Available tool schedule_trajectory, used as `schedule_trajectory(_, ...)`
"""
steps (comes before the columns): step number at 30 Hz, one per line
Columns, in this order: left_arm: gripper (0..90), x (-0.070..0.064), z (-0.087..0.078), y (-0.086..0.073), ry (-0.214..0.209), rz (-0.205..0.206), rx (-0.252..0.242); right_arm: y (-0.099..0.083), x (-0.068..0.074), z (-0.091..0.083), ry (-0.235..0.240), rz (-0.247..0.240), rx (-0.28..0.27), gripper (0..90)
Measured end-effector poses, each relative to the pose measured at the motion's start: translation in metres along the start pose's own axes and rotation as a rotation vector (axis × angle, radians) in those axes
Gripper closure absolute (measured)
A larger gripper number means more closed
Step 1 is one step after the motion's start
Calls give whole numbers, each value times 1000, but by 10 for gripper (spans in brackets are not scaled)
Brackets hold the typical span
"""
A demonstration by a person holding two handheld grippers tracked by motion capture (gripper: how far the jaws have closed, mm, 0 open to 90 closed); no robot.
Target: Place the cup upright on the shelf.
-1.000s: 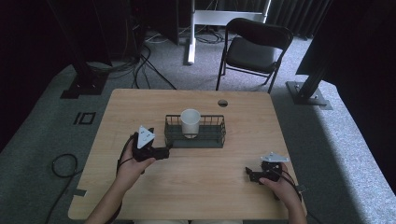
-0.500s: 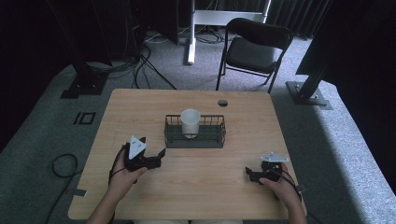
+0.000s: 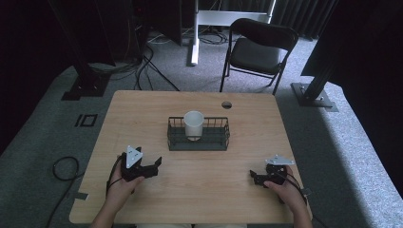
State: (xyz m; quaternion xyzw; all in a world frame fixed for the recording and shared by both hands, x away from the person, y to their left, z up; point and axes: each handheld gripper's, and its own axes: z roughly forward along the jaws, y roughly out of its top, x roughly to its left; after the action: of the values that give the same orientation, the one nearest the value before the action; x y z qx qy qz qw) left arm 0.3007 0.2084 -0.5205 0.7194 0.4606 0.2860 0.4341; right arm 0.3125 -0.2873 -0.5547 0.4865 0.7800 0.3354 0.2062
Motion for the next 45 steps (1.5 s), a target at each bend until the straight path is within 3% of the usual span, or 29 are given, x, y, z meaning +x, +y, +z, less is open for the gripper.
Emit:
schedule_trajectory(11,90,17,-5,-14,104,-48,30,0,0,0,0,0,0,101)
schedule_trajectory(18,90,24,-6,-21,146,-71,54,0,0,0,0,1,-1,101)
schedule_trajectory(26,90,34,-6,-27,229,-90,125,0,0,0,0,1,0,101)
schedule_trajectory(45,90,52,-9,-39,320,-191,288,0,0,0,0,0,-1,101)
